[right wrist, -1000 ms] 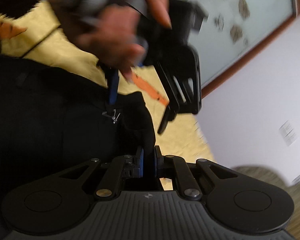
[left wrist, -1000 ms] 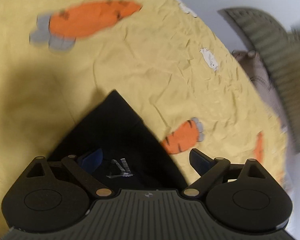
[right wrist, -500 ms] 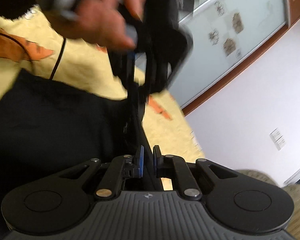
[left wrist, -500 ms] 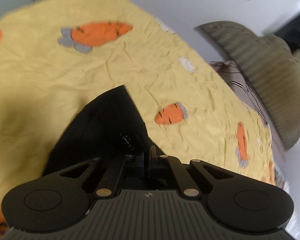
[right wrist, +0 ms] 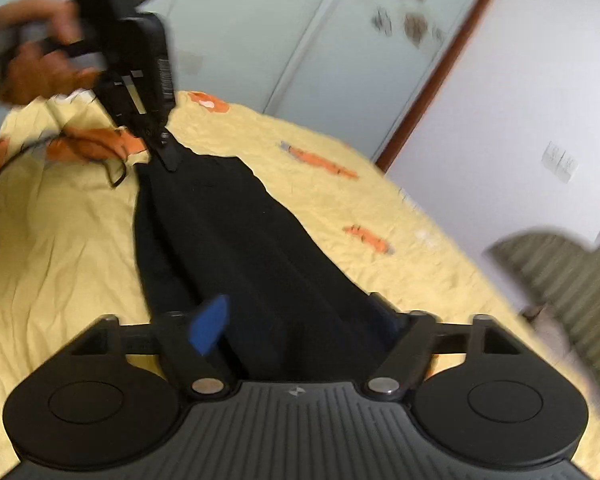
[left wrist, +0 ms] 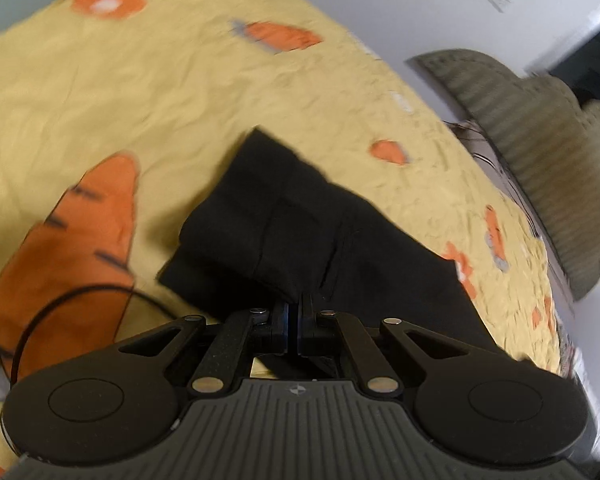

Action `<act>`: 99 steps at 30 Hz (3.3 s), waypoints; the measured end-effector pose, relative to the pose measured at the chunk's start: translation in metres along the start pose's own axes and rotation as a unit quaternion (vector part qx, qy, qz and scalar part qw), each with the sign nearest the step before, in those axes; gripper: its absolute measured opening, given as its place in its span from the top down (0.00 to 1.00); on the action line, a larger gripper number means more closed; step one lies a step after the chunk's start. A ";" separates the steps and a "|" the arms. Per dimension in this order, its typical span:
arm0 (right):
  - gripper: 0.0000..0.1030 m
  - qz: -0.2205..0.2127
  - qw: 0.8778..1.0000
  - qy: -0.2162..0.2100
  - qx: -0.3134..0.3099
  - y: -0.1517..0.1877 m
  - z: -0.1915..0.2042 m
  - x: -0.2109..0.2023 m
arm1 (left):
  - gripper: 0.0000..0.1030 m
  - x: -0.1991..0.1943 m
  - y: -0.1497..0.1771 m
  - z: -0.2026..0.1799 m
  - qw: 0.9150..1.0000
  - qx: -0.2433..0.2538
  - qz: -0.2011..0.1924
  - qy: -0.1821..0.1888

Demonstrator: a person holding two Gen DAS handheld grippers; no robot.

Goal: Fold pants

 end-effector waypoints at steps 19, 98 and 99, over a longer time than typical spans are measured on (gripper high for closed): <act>0.96 0.087 0.996 -0.023 -0.008 0.034 0.067 0.009 | 0.91 0.017 0.008 -0.001 0.992 0.090 -0.021 -0.089; 0.00 0.130 0.908 0.095 0.387 0.110 -0.021 0.012 | 0.26 0.043 0.139 -0.155 0.941 0.333 -0.055 -0.036; 0.00 0.130 0.908 0.095 0.387 0.110 -0.021 0.012 | 0.26 0.043 0.138 -0.155 0.941 0.331 -0.055 -0.036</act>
Point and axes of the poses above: each gripper's, at about its wrist camera, not at the fingertips, and x roughly the way its jaws point, z to its left, y to its underside, the point moved 8 cm from there along x, roughly the way its jaws point, and after that the axes turned 7 degrees about -x, right-handed, at the moved point
